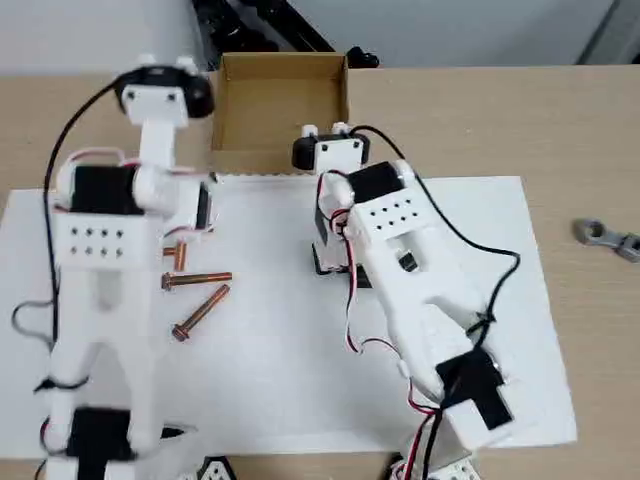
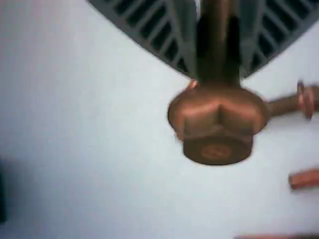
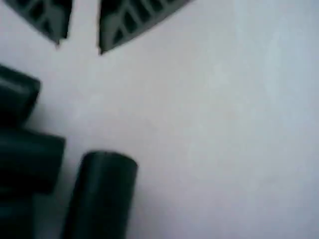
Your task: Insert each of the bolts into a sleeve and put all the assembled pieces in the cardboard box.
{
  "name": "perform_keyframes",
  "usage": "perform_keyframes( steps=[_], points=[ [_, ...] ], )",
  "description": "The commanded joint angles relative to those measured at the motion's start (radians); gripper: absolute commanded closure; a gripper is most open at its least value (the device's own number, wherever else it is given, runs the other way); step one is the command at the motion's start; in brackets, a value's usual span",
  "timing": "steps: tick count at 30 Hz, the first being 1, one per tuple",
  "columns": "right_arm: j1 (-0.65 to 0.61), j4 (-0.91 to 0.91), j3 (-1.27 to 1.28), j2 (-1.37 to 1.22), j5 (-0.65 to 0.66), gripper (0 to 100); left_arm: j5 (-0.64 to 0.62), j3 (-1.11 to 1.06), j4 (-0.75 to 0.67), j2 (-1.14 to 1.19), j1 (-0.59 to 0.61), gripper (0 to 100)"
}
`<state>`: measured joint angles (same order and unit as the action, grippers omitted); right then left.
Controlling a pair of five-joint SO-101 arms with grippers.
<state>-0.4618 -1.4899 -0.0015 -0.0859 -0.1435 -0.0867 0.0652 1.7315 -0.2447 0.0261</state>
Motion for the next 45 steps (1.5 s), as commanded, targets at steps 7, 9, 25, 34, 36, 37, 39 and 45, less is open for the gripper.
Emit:
perform_keyframes(
  steps=[7, 9, 25, 34, 36, 37, 39, 45],
  points=[
    [-0.074, 0.105, -0.043, -0.042, -0.055, 93.6, 0.046, -0.189, -0.035, -0.224, 0.044, 99],
    [-0.079, 0.11, -0.043, -0.05, -0.063, 90.2, 0.046, -0.199, -0.035, -0.232, 0.044, 99],
    [-0.076, 0.223, -0.043, -0.143, -0.118, 85.7, 0.046, -0.2, -0.029, -0.23, 0.044, 99],
    [-0.073, 0.298, -0.043, -0.229, -0.121, 85.7, 0.046, -0.2, -0.029, -0.23, 0.044, 99],
    [-0.073, 0.321, -0.043, -0.243, -0.123, 85.7, 0.046, -0.2, -0.029, -0.23, 0.046, 99],
    [-0.073, 0.325, -0.043, -0.249, -0.135, 85.7, 0.046, -0.2, -0.029, -0.23, 0.046, 99],
    [-0.071, 0.323, -0.043, -0.262, -0.158, 85.7, 0.046, -0.2, -0.029, -0.23, 0.046, 99],
    [-0.062, 0.325, -0.043, -0.309, -0.158, 85.8, 0.046, -0.2, -0.029, -0.23, 0.046, 99]
  ],
)
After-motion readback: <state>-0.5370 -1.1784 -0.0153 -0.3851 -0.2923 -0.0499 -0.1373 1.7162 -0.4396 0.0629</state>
